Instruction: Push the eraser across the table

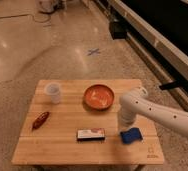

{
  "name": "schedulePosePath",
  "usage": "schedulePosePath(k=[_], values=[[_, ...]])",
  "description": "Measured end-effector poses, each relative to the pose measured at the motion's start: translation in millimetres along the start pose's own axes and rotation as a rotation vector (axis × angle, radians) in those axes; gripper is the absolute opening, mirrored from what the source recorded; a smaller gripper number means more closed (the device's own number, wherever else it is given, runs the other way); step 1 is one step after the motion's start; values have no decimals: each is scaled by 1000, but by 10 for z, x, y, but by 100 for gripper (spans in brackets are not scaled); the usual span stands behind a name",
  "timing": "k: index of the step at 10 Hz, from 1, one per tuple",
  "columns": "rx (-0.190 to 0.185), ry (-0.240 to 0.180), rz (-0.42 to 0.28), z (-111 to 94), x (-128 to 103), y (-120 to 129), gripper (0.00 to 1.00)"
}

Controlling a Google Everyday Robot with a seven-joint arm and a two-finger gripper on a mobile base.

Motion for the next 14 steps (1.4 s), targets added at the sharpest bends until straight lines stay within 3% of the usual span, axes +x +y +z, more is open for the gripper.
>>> schedulePosePath(k=[8, 14], values=[[-6, -7, -86, 271, -520, 103, 0], [9, -14, -152, 286, -940, -111, 0]])
